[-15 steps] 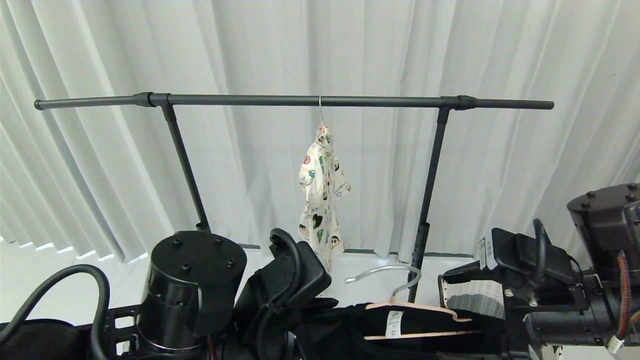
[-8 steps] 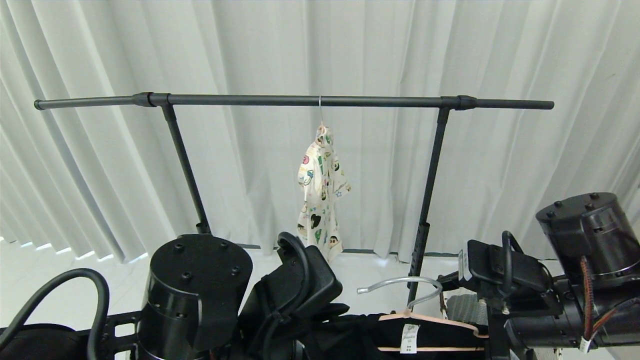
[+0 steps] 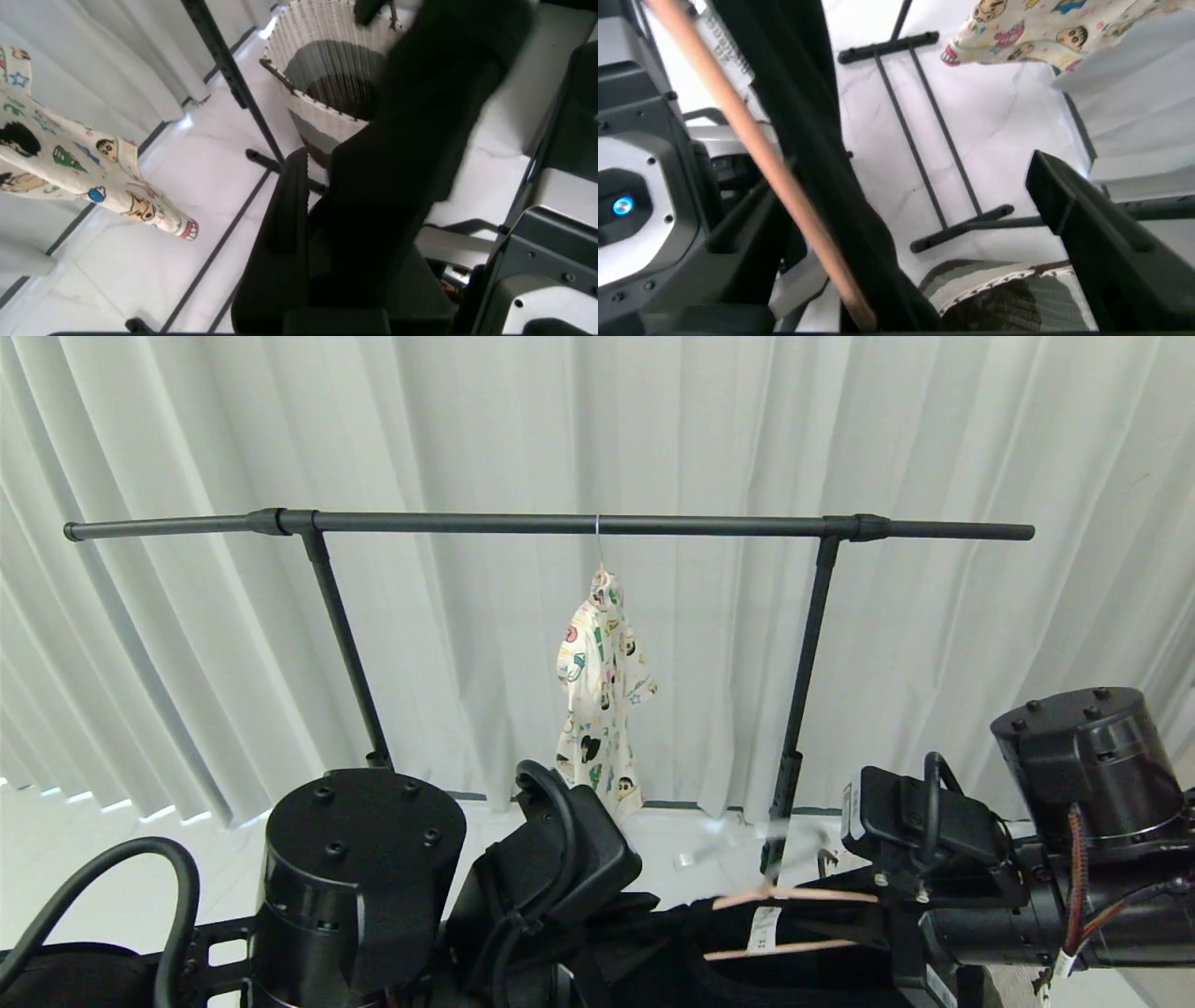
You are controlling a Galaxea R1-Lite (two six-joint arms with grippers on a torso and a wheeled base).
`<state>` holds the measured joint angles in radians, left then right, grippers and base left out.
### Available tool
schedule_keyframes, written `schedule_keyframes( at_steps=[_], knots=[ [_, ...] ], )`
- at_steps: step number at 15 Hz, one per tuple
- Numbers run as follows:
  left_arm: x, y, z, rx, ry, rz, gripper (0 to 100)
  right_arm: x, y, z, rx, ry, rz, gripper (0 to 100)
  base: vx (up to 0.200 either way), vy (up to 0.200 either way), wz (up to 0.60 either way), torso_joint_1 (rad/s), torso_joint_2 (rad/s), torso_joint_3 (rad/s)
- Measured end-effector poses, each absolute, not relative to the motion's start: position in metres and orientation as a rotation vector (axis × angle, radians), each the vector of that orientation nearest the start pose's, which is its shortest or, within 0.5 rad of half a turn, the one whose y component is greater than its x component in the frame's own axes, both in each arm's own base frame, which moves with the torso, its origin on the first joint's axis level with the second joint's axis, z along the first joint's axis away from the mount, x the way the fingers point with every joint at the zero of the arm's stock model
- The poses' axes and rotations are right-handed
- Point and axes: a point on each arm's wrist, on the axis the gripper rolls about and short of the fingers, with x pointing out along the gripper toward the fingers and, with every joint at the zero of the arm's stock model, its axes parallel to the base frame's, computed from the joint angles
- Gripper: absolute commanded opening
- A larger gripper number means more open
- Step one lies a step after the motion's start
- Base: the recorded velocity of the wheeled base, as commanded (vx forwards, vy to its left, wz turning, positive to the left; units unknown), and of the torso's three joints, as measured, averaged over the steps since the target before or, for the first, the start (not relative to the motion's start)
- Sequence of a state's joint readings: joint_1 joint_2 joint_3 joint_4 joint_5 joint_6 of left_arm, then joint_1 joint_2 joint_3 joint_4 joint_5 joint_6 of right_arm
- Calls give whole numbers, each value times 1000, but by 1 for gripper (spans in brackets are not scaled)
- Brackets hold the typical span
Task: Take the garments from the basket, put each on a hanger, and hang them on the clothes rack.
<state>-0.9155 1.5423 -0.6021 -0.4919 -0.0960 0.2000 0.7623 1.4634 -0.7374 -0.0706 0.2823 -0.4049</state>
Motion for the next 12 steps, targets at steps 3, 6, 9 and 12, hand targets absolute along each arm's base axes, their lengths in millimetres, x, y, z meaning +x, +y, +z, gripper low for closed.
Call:
schedule_keyframes(
  at_steps=[3,6,9,12],
  knots=[
    [149,-197,158,368,329,-1036,0,163,164,180,-522,402,1132,0,0,0,0,0,0,0],
    [149,-198,158,372,329,-1038,100,163,164,178,-577,290,1141,0,0,0,0,0,0,0],
    [151,-196,157,373,332,-1020,100,155,156,179,-635,194,1150,0,0,0,0,0,0,0],
    [153,-185,149,380,365,-990,100,150,143,187,-679,122,1119,0,0,0,0,0,0,0]
  ],
)
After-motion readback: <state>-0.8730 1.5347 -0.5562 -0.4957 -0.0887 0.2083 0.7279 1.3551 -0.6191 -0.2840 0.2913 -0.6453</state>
